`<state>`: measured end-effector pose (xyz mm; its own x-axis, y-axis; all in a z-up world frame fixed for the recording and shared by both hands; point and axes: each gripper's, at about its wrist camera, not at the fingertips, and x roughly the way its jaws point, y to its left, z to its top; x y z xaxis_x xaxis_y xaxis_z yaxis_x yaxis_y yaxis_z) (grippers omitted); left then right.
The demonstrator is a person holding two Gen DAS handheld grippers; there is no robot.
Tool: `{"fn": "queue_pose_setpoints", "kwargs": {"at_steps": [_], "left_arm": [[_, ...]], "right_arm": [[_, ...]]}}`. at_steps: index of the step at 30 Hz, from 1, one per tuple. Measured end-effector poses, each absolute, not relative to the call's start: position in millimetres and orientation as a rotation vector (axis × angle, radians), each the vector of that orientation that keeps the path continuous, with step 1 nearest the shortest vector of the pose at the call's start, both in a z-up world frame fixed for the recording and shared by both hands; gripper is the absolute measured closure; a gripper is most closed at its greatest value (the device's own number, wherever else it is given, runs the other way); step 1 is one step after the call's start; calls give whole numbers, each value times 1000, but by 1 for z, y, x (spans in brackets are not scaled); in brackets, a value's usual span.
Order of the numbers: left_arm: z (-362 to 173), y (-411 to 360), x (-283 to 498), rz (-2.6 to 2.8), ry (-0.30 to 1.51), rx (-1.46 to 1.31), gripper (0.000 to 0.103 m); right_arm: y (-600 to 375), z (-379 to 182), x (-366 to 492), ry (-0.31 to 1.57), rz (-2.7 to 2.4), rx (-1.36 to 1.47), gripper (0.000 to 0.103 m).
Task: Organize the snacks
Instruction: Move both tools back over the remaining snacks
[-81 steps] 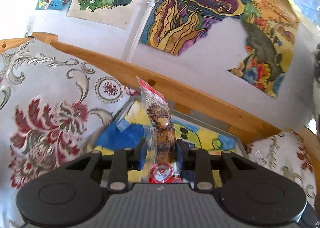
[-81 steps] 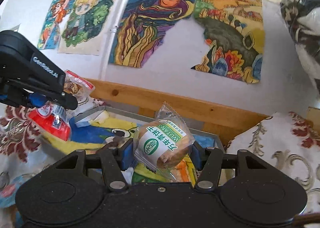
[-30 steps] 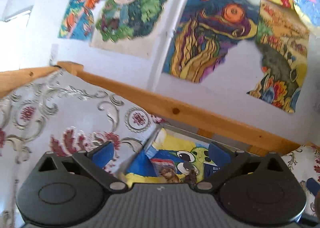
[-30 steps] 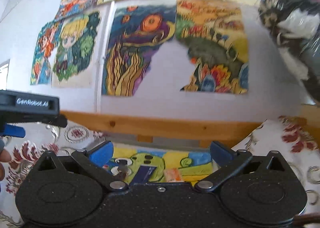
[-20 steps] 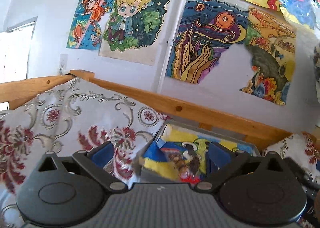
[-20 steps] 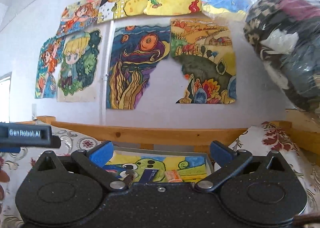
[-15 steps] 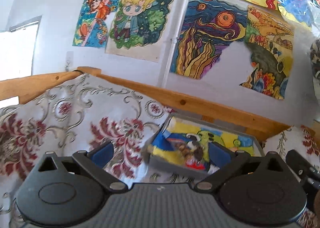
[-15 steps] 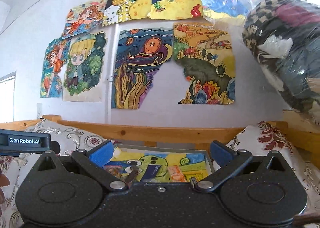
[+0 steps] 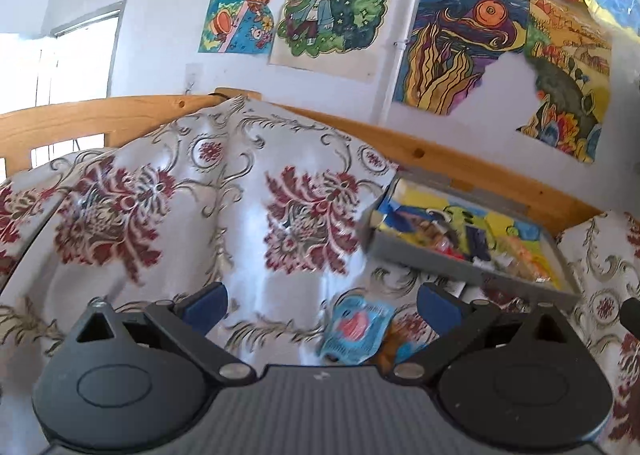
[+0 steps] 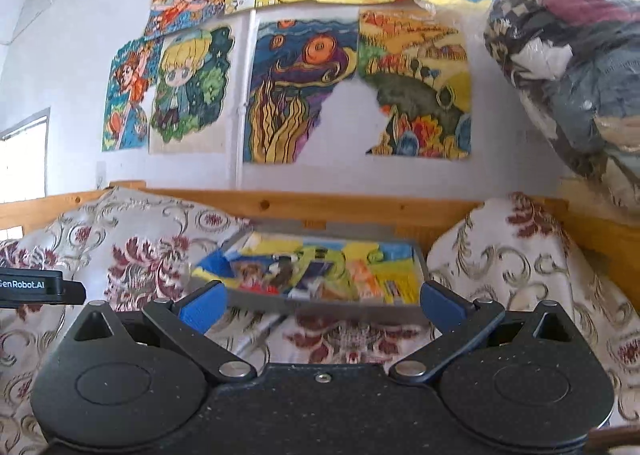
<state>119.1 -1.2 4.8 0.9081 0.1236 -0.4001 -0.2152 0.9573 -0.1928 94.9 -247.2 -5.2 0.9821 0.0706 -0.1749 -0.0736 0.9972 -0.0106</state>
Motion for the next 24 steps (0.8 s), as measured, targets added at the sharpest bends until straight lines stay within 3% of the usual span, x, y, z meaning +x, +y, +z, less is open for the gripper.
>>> {"fn": "queue_pose_setpoints", "kwargs": {"at_steps": [24], "left_arm": [[-57,13,115,110,570,-153,1]], "right_arm": [[-196,-72,95,535,184,-153,1]]}}
